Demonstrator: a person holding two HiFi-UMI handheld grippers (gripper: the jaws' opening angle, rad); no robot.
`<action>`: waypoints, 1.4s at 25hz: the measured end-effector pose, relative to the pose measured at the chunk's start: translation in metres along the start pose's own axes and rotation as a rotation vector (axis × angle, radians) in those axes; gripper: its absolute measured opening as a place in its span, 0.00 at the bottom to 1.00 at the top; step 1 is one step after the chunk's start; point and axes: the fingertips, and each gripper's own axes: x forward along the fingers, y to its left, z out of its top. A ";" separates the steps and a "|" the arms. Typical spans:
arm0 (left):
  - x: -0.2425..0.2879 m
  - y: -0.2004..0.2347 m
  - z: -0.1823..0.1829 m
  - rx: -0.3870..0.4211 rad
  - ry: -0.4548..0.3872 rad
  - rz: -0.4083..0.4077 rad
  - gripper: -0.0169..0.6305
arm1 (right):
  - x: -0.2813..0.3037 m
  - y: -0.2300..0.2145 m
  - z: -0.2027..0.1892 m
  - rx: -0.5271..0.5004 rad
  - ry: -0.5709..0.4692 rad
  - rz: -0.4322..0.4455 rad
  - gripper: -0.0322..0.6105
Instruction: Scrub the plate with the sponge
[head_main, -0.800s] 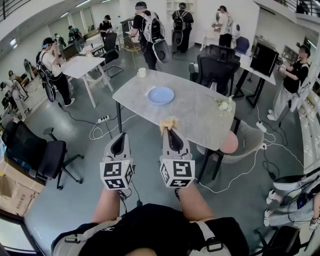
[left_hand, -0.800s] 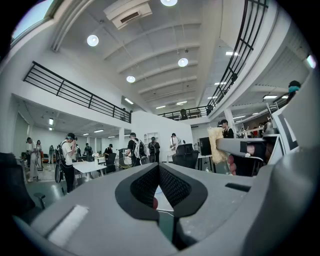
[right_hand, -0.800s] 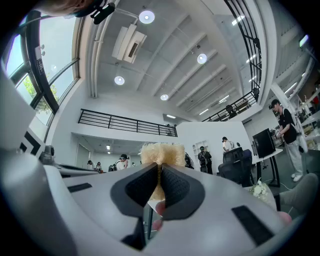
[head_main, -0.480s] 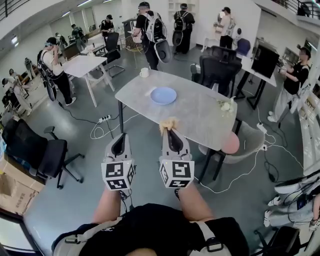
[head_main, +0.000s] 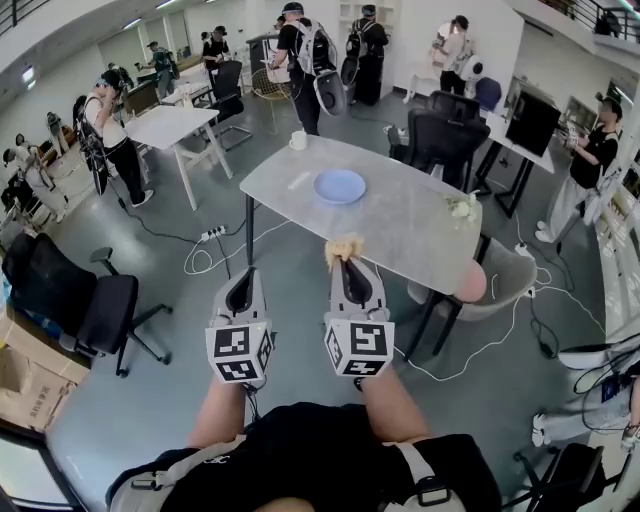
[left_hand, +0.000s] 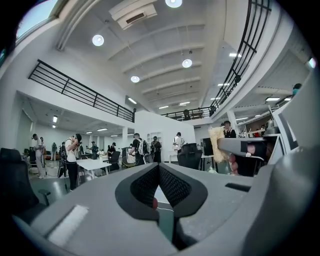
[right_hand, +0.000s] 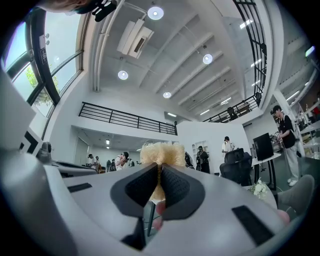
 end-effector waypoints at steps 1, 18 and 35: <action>-0.001 0.003 -0.002 -0.003 0.000 -0.004 0.02 | 0.000 0.003 0.000 -0.003 -0.001 -0.004 0.08; 0.041 0.045 -0.017 -0.020 -0.025 0.006 0.02 | 0.053 -0.010 -0.013 -0.019 -0.024 -0.046 0.08; 0.308 0.028 -0.019 0.020 0.014 0.013 0.02 | 0.260 -0.167 -0.060 -0.004 -0.004 -0.070 0.08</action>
